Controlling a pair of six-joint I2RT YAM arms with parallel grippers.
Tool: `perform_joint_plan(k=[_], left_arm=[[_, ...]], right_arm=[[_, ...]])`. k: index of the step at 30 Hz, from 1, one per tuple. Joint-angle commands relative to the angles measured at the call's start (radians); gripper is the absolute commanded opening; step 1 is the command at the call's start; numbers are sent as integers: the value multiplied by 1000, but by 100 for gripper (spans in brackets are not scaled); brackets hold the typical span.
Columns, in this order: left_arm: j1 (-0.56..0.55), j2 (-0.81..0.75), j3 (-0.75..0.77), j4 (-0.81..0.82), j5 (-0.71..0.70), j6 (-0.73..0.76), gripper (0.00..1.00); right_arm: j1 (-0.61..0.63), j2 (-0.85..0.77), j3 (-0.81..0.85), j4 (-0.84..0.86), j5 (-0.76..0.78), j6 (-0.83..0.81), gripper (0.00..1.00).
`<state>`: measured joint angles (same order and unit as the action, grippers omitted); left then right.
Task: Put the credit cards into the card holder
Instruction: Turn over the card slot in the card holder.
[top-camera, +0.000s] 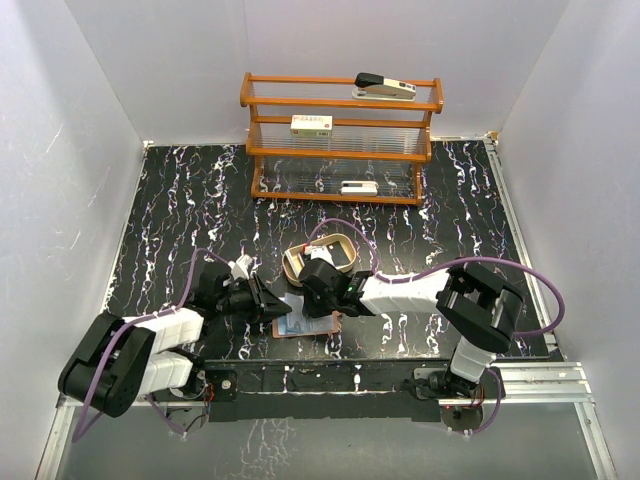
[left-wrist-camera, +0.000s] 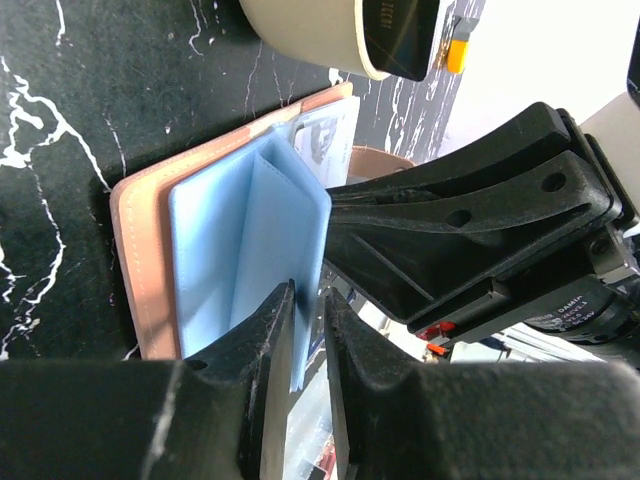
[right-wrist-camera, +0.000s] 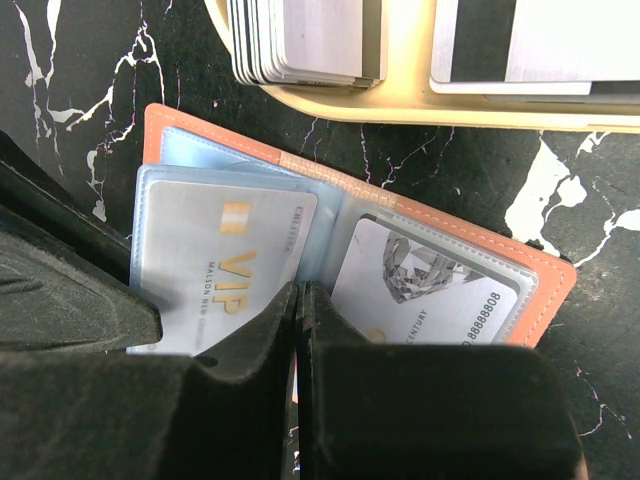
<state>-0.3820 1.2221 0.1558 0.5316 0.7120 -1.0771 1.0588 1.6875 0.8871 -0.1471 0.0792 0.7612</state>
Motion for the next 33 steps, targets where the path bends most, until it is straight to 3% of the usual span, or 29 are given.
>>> perform_joint_plan(k=[1, 25, 33], left_arm=[[-20, -47, 61, -105, -22, 61, 17], [-179, -80, 197, -270, -160, 126, 28], [-190, -32, 196, -240, -165, 126, 28]], right_arm=[[7, -1, -20, 11, 16, -8, 2], [7, -40, -63, 61, 18, -6, 5], [7, -79, -90, 98, 34, -4, 18]])
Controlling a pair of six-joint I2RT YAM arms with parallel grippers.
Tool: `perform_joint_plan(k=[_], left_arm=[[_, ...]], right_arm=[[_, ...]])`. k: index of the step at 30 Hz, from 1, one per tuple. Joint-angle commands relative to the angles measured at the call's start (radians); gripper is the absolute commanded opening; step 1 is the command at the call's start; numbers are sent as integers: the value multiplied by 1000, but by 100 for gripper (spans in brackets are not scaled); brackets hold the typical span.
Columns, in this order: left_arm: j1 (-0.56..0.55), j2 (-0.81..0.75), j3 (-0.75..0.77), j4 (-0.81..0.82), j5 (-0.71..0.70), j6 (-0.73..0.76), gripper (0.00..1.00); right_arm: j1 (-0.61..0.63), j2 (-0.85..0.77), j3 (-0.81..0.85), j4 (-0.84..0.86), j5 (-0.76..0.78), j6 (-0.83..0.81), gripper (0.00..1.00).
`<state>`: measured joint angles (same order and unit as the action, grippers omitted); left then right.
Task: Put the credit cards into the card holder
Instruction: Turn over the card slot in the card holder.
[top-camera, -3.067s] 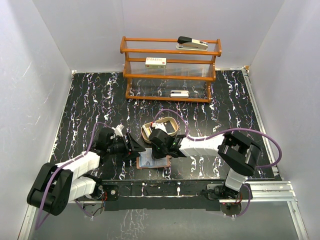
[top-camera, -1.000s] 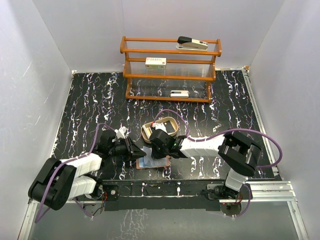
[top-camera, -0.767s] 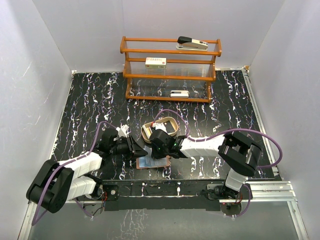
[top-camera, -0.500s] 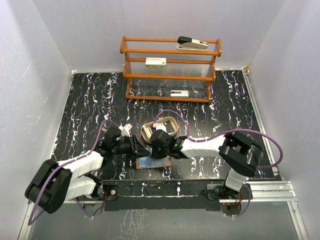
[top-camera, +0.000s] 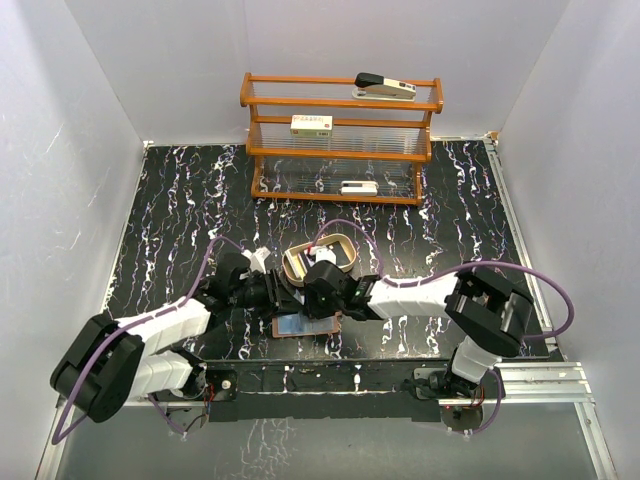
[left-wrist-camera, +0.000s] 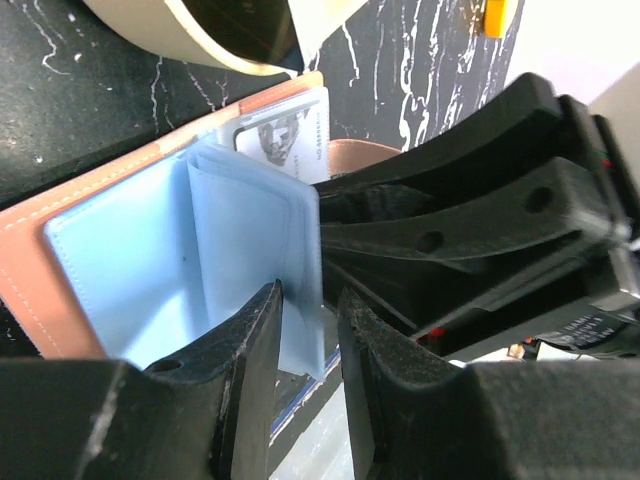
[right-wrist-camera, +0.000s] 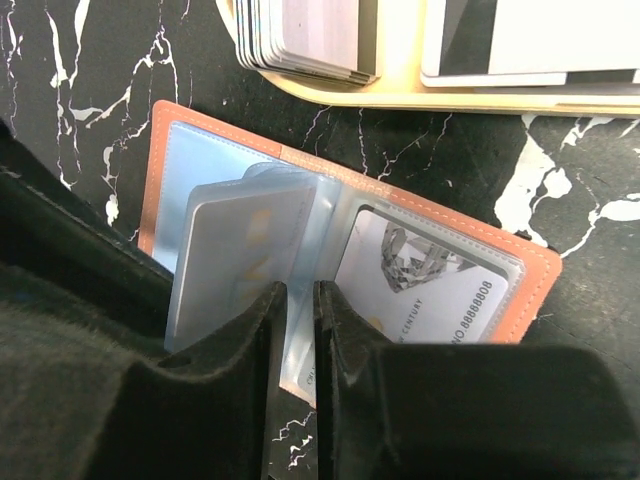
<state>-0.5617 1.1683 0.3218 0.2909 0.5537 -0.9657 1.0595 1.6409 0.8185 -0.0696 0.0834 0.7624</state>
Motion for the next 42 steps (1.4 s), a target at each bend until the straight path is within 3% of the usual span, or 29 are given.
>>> perform_joint_plan(k=[1, 8, 19, 28, 42], left_arm=[[-12, 27, 29, 3, -7, 14, 28], [-18, 42, 37, -2, -18, 16, 27], [-26, 29, 87, -85, -44, 42, 37], [-31, 7, 124, -159, -68, 57, 38], [-41, -39, 139, -223, -89, 52, 38]], right_arm=[[7, -37, -26, 23, 31, -5, 19], [6, -97, -73, 67, 44, 2, 21], [6, -214, -102, 32, 94, 10, 33], [5, -260, -120, -69, 210, -2, 37], [6, -277, -154, -75, 235, 11, 38]])
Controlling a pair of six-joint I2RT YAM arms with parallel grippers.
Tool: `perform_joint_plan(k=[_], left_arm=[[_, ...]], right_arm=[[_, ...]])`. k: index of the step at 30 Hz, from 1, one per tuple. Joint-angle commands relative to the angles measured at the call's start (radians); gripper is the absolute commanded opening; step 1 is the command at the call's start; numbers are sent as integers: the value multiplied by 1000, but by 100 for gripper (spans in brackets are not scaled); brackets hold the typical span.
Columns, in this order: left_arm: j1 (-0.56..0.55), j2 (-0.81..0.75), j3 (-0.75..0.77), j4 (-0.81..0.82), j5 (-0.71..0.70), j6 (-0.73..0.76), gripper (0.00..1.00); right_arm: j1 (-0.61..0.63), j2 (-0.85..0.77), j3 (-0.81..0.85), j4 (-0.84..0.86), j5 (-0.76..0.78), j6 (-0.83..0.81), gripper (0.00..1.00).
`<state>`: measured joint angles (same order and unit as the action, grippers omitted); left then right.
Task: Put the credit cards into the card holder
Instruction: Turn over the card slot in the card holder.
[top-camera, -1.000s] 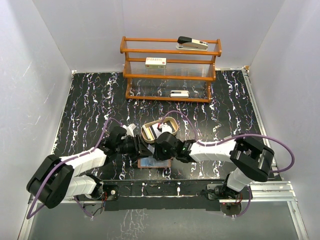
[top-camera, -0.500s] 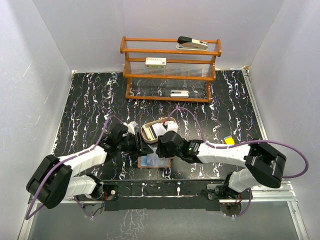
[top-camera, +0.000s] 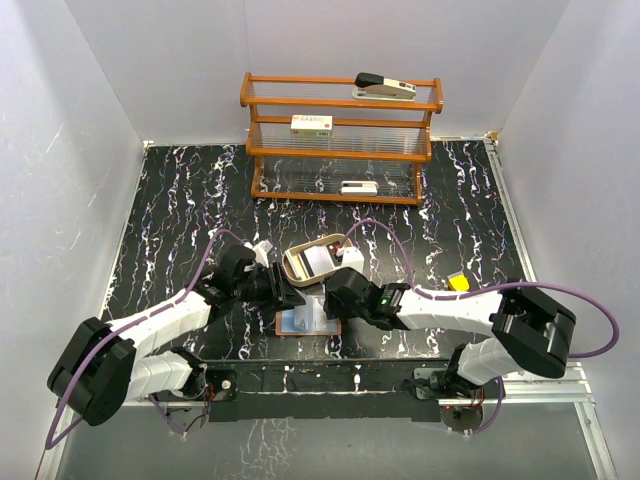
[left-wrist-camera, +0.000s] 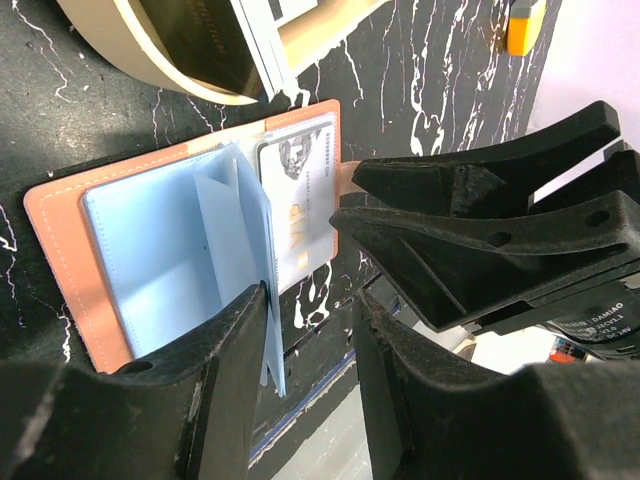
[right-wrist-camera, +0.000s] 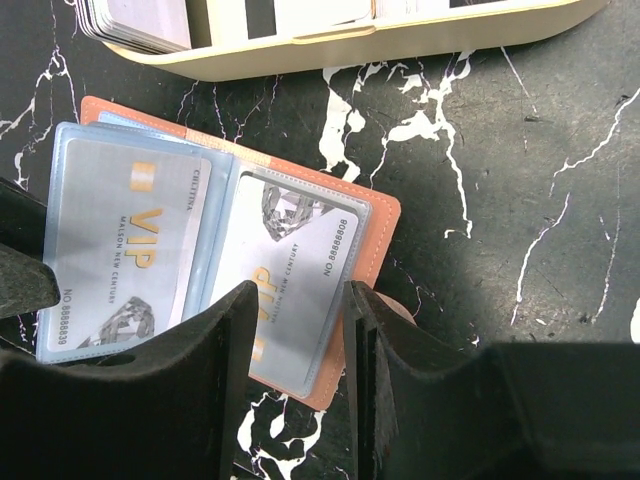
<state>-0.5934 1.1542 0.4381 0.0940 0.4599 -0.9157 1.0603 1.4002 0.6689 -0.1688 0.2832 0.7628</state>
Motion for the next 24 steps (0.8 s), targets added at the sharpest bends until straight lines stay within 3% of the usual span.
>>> perform_joint_plan(k=[1, 24], left_arm=[[-10, -26, 23, -29, 5, 1, 38], [-43, 13, 0, 88, 16, -52, 38]], right_arm=[[3, -36, -5, 25, 35, 10, 38], [4, -62, -27, 39, 29, 21, 40]])
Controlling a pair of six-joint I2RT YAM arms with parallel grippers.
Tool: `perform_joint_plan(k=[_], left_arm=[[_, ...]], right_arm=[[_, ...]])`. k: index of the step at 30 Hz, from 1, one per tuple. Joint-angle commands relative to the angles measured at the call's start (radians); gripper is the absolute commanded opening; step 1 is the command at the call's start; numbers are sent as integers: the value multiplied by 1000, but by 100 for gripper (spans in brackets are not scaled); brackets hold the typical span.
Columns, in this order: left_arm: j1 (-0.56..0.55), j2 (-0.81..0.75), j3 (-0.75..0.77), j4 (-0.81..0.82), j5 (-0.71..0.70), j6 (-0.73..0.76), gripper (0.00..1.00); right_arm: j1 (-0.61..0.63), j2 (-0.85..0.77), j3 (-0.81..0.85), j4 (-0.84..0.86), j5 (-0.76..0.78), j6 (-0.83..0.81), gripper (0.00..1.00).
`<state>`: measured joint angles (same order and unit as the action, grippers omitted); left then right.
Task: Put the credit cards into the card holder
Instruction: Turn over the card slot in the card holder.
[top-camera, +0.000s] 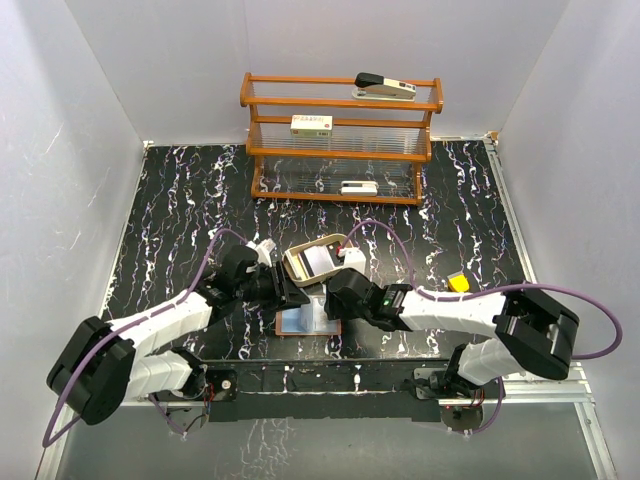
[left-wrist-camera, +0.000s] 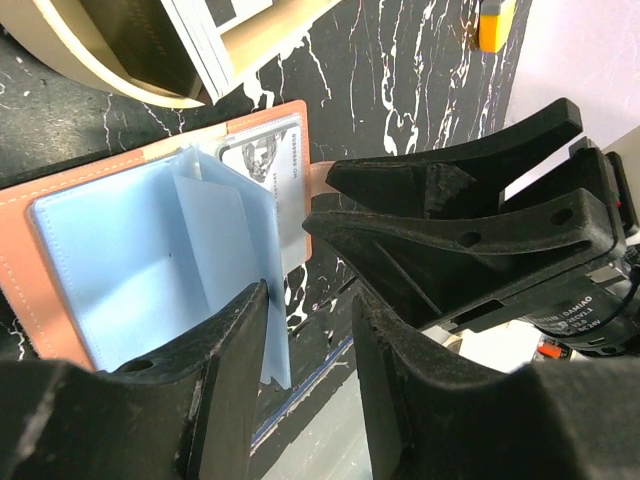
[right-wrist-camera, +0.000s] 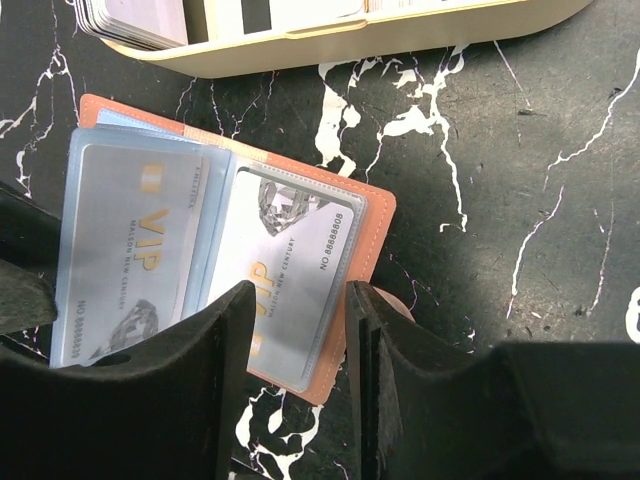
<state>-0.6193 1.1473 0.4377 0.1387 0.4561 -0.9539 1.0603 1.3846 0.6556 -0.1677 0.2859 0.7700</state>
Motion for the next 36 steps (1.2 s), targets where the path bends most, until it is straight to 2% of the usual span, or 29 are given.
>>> perform_joint_plan(k=[1, 14, 24, 31, 36], left_arm=[[-22, 30, 2, 50, 21, -15, 38], [-55, 119, -7, 120, 22, -18, 38], [-66, 128, 0, 124, 12, -11, 43], [-66, 158, 31, -18, -67, 37, 42], [-66, 104, 56, -153, -170, 55, 39]], right_arm=[[4, -52, -14, 37, 30, 13, 40], [4, -182, -39, 4, 93, 30, 41], [4, -271, -80, 98, 37, 20, 44], [5, -272, -80, 86, 35, 29, 47], [4, -243, -87, 120, -4, 44, 49]])
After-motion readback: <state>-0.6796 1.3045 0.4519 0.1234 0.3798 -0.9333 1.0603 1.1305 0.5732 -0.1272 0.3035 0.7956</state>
